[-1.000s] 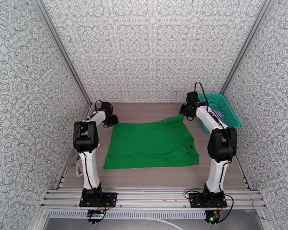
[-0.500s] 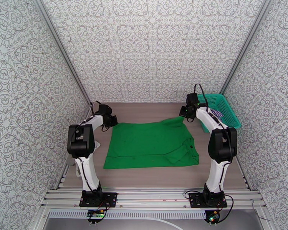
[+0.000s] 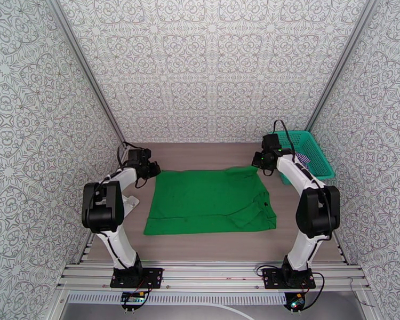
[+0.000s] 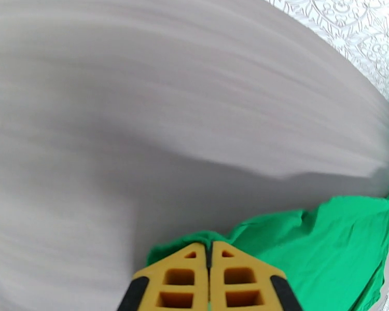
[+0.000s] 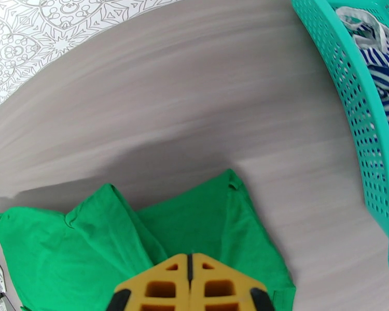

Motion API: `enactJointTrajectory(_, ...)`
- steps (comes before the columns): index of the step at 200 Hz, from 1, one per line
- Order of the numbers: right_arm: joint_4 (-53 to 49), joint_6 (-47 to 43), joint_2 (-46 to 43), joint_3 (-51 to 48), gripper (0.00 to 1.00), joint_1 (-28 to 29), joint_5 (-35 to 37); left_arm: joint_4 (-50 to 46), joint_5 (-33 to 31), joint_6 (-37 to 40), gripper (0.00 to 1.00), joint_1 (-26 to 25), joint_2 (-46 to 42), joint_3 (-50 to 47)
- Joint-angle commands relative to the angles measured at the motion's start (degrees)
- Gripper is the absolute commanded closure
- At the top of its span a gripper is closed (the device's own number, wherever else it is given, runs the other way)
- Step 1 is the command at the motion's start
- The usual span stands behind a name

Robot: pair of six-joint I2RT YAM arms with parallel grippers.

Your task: Fold and stack the mixed laundry pile

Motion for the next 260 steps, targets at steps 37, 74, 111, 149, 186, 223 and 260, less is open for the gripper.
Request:
enactJointTrajectory(37,1.47,1.50,-7.40,-9.09,1.00,-0.41,1.32,0.70,0.26,0.74,1.00,0.78,-7.97,-6.59)
enactJointTrajectory(74,3.99,2.51,-11.31,-16.62,1.00,-0.41,0.14,-2.26,-1.83,0.38,1.00,1.14,-10.46,-10.39)
enactJointTrajectory(111,6.70,2.73,-15.01,-24.02,1.00,-0.41,-0.48,-3.12,-2.36,-0.96,1.00,1.14,-12.57,-15.97)
enactJointTrajectory(149,9.72,4.17,-17.48,-30.97,1.00,-0.41,0.50,-3.68,-3.38,-1.76,1.00,1.24,-14.25,-20.34)
enactJointTrajectory(186,11.22,5.65,-18.55,-34.89,1.00,-0.41,0.48,-6.57,-5.24,-2.58,1.00,1.67,-14.57,-19.65)
enactJointTrajectory(223,12.23,6.73,-19.58,-36.99,1.00,-0.41,0.38,-7.03,-4.72,-3.33,1.00,1.57,-14.54,-19.27)
enactJointTrajectory(260,11.92,7.76,-22.22,-37.27,1.00,-0.41,-0.60,-8.27,-3.90,-3.68,1.00,1.26,-16.35,-18.20)
